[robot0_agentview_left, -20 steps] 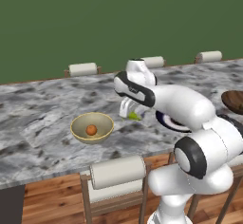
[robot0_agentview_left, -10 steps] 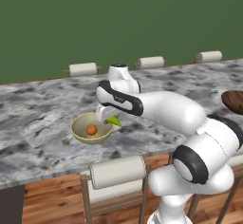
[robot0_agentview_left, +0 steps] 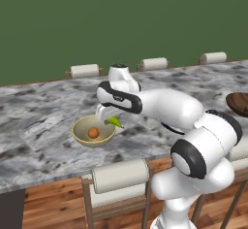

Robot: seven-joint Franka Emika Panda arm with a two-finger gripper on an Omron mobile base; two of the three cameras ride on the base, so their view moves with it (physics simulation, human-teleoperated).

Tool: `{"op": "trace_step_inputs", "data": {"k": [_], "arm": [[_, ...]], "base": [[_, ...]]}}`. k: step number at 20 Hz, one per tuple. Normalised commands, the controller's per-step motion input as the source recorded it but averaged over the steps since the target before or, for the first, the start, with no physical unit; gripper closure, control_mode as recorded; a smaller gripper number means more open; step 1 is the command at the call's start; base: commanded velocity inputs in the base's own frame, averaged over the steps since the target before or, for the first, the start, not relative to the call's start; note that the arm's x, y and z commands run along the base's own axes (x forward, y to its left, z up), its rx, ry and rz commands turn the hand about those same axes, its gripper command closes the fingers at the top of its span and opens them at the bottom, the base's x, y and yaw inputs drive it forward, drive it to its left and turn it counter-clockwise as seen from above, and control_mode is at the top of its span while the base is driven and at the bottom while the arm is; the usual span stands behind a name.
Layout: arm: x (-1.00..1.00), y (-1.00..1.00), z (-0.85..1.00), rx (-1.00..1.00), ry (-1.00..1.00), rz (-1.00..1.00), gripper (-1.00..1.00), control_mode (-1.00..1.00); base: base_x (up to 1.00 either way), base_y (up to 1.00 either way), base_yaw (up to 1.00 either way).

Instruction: Take the fruits from the plate on the dining counter and place two fruits in each bowl.

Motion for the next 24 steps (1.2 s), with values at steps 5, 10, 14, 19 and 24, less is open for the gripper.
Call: {"op": "trace_step_inputs", "data": {"k": [5,10,14,19,24], "arm": [[0.22,0.18,-0.21,0.00,0.00,0.00,1.00,-1.00],[0.19,0.20,-0.23,-0.02,0.00,0.06,1.00,-1.00],[0.07,0.24,-0.21,-0.07,0.00,0.05,1.00,-1.00],[0.03,0.21,-0.17,-0.08,0.00,0.05,1.00,-1.00],[0.01,0.20,-0.17,-0.08,0.00,0.03,1.00,-1.00]], "base": [[0.00,0.00,0.00],[0.00,0.00,0.00],[0.00,0.00,0.00],[0.00,0.00,0.00],[0.00,0.00,0.00]]}}
